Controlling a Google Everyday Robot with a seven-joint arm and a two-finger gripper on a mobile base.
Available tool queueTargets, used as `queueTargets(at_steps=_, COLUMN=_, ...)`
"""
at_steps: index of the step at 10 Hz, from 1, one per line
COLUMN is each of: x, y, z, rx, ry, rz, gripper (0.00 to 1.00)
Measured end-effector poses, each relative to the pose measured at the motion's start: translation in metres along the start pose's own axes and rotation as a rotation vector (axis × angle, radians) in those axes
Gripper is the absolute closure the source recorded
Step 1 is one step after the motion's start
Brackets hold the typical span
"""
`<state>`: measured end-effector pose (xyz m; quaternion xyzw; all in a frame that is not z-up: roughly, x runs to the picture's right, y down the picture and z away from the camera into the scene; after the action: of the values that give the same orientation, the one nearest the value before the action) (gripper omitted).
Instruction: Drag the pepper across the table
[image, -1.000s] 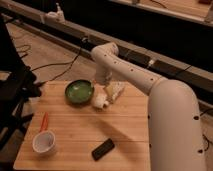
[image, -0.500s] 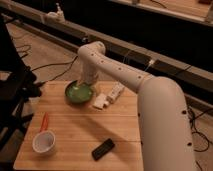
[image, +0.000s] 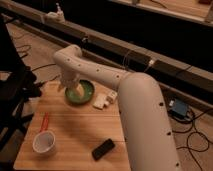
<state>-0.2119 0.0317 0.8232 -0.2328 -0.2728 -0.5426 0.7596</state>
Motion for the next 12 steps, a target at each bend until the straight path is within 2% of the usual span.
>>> queueTargets(at_steps=2, x=-0.029, y=-0.032, z=0.011, rx=0.010, ry=-0.034, rz=-0.101, gripper=0.20)
queueTargets(at_steps=3, x=-0.034, y=-0.036, z=0.011, rx=0.015, ry=-0.041, rz=-0.116, gripper=0.20)
queueTargets(at_steps=10, x=-0.032, y=-0.036, z=0.014, rx=0.016, ry=-0.040, rz=-0.112, gripper=0.20)
queueTargets(at_steps=11, x=-0.034, y=-0.041, z=0.021, rx=0.025, ry=-0.049, rz=-0.112, gripper=0.20)
queueTargets(at_steps=12, x=-0.038, y=-0.052, z=0.030, rx=0.050, ry=-0.058, rz=-0.104, gripper=0.20)
